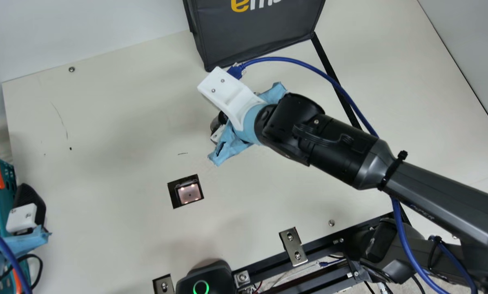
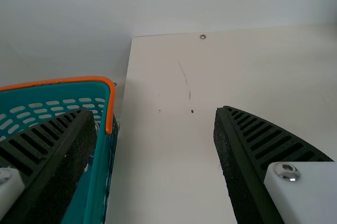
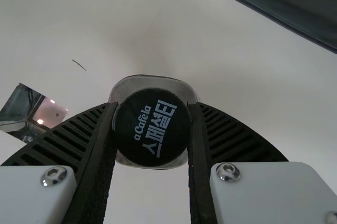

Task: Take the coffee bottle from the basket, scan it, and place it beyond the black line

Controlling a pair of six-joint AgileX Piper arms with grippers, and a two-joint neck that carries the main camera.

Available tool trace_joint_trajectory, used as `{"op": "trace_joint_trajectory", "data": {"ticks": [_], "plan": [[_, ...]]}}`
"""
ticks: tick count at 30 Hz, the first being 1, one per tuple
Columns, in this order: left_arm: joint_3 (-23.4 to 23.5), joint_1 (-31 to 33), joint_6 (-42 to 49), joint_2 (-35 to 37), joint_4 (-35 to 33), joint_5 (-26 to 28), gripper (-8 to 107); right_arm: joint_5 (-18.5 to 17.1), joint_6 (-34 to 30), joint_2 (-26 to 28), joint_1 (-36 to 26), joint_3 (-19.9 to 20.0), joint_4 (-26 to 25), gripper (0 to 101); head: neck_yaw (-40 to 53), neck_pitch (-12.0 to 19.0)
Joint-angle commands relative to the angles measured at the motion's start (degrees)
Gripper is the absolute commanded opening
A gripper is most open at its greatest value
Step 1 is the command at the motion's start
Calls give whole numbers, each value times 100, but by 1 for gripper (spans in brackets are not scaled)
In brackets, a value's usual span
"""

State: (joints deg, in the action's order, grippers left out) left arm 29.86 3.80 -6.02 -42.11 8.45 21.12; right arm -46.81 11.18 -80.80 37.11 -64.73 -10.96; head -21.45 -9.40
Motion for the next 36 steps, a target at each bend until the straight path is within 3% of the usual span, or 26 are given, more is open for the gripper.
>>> {"op": "trace_joint_trajectory", "data": {"ticks": [1, 23, 36], "plan": [[0, 0, 0, 0, 0, 0, 90, 43, -47, 5, -45, -93, -80, 0, -13, 148], [0, 0, 0, 0, 0, 0, 90, -187, -341, -40, -540, -743, 36, 0, -13, 148], [0, 0, 0, 0, 0, 0, 90, -250, -603, 129, -1528, -758, 178, 0, -13, 148]]}}
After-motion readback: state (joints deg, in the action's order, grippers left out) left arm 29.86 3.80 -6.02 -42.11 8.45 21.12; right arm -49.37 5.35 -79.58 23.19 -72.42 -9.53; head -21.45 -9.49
